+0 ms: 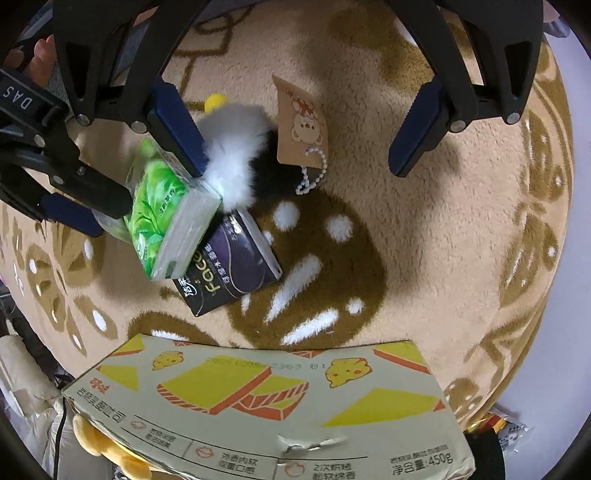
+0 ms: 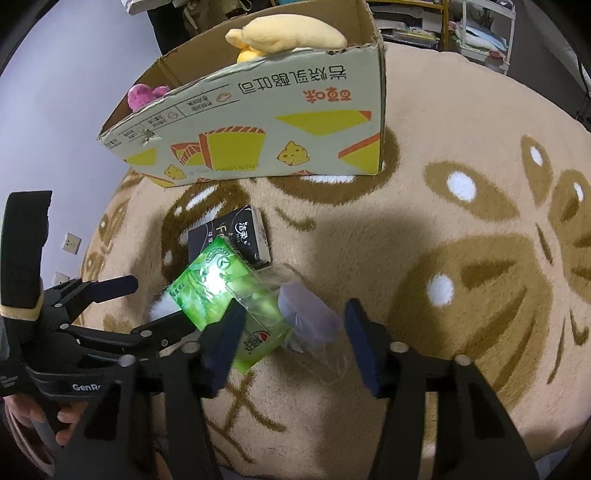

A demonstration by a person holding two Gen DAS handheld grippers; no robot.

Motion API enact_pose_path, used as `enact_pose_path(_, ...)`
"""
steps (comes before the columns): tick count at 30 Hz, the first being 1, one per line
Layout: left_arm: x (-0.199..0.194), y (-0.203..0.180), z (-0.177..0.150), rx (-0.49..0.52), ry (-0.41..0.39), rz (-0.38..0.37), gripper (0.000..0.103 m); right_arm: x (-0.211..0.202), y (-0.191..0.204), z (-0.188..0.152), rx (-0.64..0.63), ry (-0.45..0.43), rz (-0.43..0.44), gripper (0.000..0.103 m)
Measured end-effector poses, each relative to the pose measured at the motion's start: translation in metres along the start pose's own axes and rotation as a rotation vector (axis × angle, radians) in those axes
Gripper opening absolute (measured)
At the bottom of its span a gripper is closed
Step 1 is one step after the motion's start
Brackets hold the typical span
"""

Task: Organize soft objects
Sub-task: 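Lower the left tool to the white plush keychain while the right tool approaches the clear bag, then close the left tool on the white plush keychain while the right tool grips the clear bag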

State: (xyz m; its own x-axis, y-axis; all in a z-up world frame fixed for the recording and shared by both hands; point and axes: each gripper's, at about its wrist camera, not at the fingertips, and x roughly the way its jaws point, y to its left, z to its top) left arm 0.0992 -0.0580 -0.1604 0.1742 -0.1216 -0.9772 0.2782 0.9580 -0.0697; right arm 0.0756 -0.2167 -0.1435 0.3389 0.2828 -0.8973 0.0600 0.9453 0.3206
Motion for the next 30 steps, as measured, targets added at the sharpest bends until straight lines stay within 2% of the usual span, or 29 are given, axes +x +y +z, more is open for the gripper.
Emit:
enact_pose_path(2,0.002,-0.002,0.001,0.001,-0.006,0.001,0.096,0.000,-0.002,0.000,0.004,0.001,0.007,0.050)
enact_pose_path(3,0.003,-0.002,0.003,0.004,-0.005,-0.002,0.090,0.000,-0.003,0.000,0.006,0.000,0.011,0.045)
enact_pose_path(12,0.006,-0.013,0.003,0.033,-0.022,-0.058,0.058,-0.005,-0.005,0.001,0.004,-0.026,-0.015,0.033)
enact_pose_path(16,0.008,-0.014,0.003,0.038,-0.012,-0.081,0.049,-0.003,-0.007,0.004,0.008,-0.043,-0.013,0.029)
enact_pose_path(27,0.021,-0.028,-0.002,0.065,0.013,-0.055,0.048,-0.001,-0.010,0.006,0.016,-0.063,-0.028,0.026)
enact_pose_path(29,0.021,-0.033,-0.001,0.078,0.007,-0.056,0.043,-0.002,-0.009,0.006,0.014,-0.074,-0.034,0.023)
enact_pose_path(30,0.021,-0.032,-0.001,0.071,0.005,-0.065,0.042,-0.002,-0.008,0.006,0.009,-0.085,-0.040,0.016)
